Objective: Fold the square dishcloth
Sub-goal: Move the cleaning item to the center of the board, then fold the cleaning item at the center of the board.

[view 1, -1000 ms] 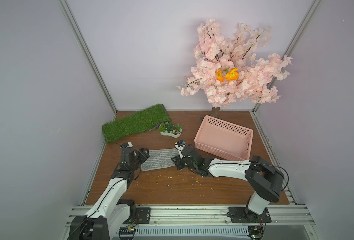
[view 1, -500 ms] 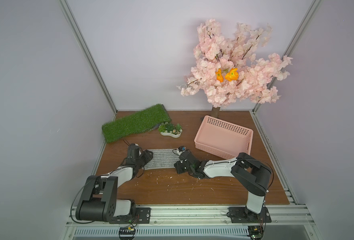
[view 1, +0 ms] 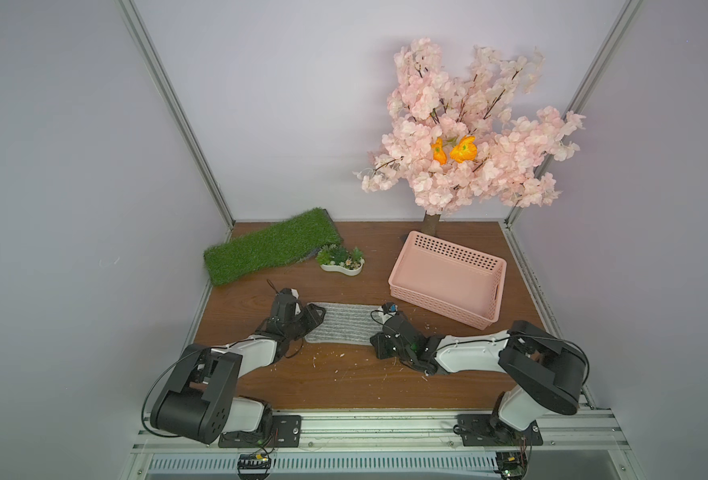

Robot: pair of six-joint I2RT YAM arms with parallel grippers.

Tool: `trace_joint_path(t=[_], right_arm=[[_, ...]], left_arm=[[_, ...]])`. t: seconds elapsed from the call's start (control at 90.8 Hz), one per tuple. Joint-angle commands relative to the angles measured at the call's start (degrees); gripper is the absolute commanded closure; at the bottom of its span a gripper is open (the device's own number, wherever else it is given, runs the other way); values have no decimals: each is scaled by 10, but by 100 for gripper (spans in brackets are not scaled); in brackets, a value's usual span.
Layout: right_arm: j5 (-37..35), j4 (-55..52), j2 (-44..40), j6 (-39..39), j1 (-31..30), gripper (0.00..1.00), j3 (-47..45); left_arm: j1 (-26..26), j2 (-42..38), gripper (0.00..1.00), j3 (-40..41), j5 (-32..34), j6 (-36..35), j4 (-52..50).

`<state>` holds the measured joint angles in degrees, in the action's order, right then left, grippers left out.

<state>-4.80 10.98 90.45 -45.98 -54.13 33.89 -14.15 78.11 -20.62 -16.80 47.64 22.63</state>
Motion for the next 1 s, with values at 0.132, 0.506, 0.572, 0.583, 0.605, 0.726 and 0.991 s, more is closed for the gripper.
trace_joint_path(t=[0.132, 0.506, 0.572, 0.583, 0.605, 0.726, 0.991], right_arm=[[-51, -151, -85, -14, 4, 77, -22], [-107, -194, -168, -36, 29, 60, 4], [-102, -196, -166, -41, 44, 59, 1], [-101, -196, -165, -42, 47, 59, 0], [-99, -196, -164, -44, 51, 59, -1], [-92, -191, -156, -49, 65, 59, -5], [-64, -163, -100, -56, 76, 62, 4]], left_arm=[[-17, -63, 41, 7, 13, 28, 6], [-18, -168, 40, -29, 33, -42, -97], [-18, -157, 40, -34, 40, -50, -113], [-18, -156, 40, -35, 42, -51, -116], [-18, -152, 40, -36, 44, -55, -122], [-22, -129, 40, -40, 63, -71, -146], [-38, -109, 43, -47, 88, -88, -179]])
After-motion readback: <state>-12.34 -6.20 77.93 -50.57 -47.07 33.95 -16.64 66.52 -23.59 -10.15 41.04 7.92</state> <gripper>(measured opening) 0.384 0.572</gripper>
